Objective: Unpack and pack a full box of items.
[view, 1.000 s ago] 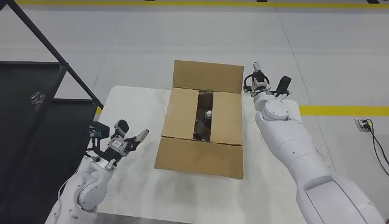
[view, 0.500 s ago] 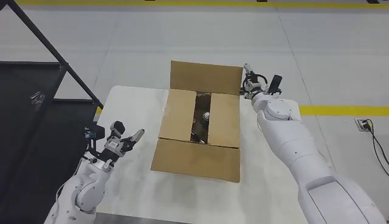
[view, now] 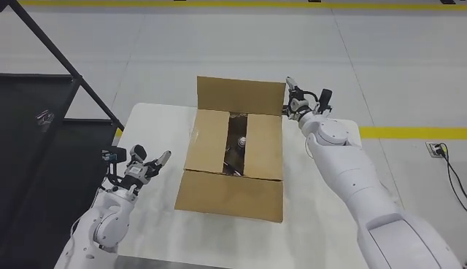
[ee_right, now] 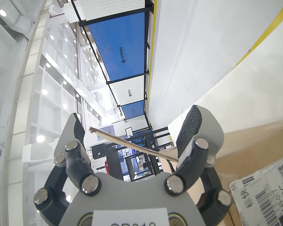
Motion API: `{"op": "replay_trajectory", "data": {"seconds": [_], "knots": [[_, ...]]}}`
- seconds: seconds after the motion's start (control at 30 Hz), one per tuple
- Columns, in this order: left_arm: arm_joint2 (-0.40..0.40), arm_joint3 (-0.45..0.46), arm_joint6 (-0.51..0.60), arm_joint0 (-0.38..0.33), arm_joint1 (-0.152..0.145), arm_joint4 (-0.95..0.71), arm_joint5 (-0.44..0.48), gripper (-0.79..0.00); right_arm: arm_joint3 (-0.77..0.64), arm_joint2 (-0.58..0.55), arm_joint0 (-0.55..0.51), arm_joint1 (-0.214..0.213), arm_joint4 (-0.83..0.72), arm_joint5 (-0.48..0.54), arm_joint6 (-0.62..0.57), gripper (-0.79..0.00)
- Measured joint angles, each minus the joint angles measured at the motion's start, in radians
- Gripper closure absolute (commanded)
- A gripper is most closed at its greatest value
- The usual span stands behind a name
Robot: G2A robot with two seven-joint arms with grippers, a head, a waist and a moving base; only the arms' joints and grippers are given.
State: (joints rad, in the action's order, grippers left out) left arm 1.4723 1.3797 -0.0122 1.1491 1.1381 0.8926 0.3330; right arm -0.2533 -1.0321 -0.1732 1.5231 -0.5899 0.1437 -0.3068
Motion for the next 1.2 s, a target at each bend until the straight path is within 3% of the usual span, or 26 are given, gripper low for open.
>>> {"op": "replay_trajectory", "data": {"seconds": [0.3,0.53,0.83,1.2], "knots": [[-0.070,-0.031,0.026,-0.034,0.010,0.107,-0.075,-0.785,0.025,-0.055,0.014,-0.009,-0.038,0.011,0.156,-0.785],[-0.120,-0.041,0.038,-0.050,0.008,0.235,0.010,-0.785,0.008,-0.102,0.002,-0.030,-0.062,0.073,0.130,-0.785],[-0.111,-0.039,0.025,-0.048,0.001,0.260,0.089,-0.785,-0.031,-0.127,-0.014,-0.041,-0.045,0.088,0.117,-0.785],[-0.096,-0.070,0.056,-0.092,0.010,0.235,-0.068,-0.785,-0.059,-0.152,-0.025,-0.047,-0.026,0.098,0.115,-0.785]]}}
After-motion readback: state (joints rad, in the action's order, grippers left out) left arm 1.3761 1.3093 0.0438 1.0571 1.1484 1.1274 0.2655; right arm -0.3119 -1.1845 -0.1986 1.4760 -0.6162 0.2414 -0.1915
